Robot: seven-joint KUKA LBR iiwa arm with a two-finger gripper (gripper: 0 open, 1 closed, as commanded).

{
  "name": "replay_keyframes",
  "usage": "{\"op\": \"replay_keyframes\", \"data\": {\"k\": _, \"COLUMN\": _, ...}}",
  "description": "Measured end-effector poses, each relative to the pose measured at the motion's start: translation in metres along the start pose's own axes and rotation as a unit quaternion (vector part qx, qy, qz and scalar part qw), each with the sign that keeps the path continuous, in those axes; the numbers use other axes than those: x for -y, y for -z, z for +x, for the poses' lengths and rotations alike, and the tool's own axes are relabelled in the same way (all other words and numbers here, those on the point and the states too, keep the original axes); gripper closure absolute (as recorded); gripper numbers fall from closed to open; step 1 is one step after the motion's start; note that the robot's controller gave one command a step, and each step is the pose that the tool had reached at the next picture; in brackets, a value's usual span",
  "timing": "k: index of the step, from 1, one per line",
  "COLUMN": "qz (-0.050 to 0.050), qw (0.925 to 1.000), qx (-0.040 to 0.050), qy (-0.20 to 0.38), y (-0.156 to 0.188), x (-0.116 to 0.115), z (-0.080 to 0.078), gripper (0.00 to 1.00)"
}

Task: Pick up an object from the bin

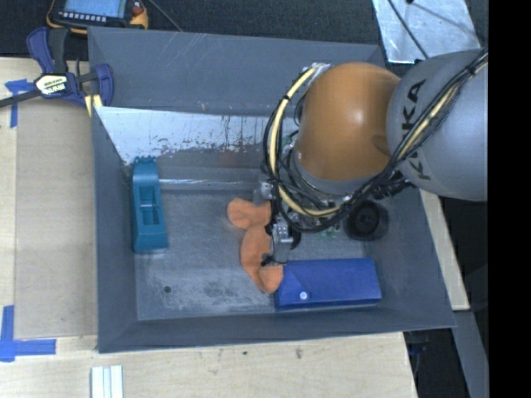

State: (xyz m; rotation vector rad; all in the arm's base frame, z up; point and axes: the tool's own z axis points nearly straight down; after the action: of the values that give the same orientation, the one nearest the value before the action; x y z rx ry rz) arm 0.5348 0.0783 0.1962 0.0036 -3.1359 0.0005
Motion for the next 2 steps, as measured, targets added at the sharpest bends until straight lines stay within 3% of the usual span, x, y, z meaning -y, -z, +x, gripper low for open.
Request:
{"op": "replay_keyframes", "data": {"k": 1, "qz": -0.001, "qw": 1.0, "qx": 0.0043, "qy": -0.001, "y": 0.005, "x": 0.0, "z": -0.002, "gripper": 0.0}}
{"op": "replay_keyframes", "data": {"k": 2, "qz": 0.0, "qw": 0.9995, "qx": 0.0071, "qy": 0.031, "y": -0.021, "x": 0.0, "z": -0.02, "gripper": 0.0}}
